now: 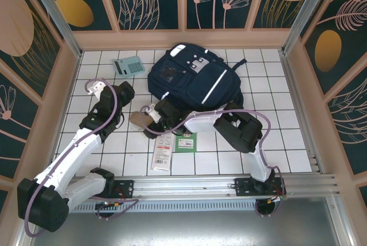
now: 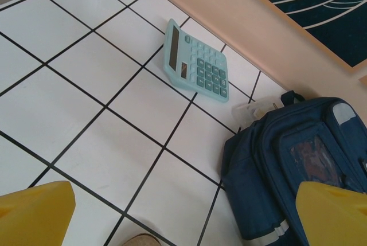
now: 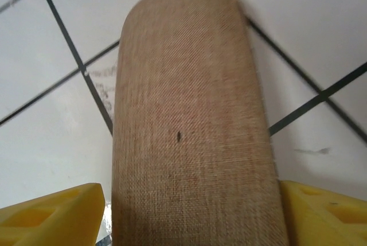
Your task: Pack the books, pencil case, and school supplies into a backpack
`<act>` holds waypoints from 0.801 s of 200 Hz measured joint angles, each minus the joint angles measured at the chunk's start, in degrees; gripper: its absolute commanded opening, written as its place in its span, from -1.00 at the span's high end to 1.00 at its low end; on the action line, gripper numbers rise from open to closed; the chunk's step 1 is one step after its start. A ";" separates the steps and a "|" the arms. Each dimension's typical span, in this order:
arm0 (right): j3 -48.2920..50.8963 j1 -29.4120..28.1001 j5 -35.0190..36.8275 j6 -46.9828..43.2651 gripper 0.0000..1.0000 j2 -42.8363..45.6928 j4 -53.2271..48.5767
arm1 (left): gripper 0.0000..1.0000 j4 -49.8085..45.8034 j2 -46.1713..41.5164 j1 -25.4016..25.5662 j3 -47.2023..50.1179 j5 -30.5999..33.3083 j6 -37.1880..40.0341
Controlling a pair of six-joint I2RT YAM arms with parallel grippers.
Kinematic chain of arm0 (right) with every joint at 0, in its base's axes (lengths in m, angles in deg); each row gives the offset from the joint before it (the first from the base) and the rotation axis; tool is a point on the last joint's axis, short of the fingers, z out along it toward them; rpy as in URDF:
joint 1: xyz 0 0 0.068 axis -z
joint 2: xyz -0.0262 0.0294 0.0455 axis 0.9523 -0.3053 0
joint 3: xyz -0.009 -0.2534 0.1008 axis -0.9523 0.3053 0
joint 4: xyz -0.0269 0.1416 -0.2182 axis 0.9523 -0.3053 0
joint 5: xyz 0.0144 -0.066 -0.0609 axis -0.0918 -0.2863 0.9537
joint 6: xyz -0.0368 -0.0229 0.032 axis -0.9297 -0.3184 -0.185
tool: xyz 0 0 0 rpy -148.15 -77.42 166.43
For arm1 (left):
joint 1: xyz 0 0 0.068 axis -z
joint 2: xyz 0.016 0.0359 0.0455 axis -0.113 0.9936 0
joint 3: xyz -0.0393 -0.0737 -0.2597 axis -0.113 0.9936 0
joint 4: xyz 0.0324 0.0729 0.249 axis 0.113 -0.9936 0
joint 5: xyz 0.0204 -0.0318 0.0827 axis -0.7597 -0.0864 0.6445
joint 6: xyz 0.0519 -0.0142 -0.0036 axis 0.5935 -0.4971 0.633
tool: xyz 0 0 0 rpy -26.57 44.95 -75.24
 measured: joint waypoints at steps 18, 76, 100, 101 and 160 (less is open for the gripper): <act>-1.16 -0.92 1.14 -1.18 -0.48 -1.03 -0.13 | -0.97 0.00 0.48 0.00 0.00 -0.59 0.02; -1.88 -1.27 3.10 -2.21 0.13 -1.55 -0.48 | -0.97 0.00 0.70 0.00 0.00 -1.66 0.50; -0.39 -1.27 3.93 -1.97 0.16 -0.20 -0.44 | -0.95 0.00 0.70 0.00 0.00 -2.19 0.96; -0.28 -1.27 3.96 -1.95 0.16 -0.07 -0.44 | -0.95 0.00 0.70 0.00 0.00 -2.23 0.98; 9.18 1.14 4.92 1.86 0.17 16.15 -0.48 | -0.72 0.81 2.45 0.00 0.00 -6.34 2.78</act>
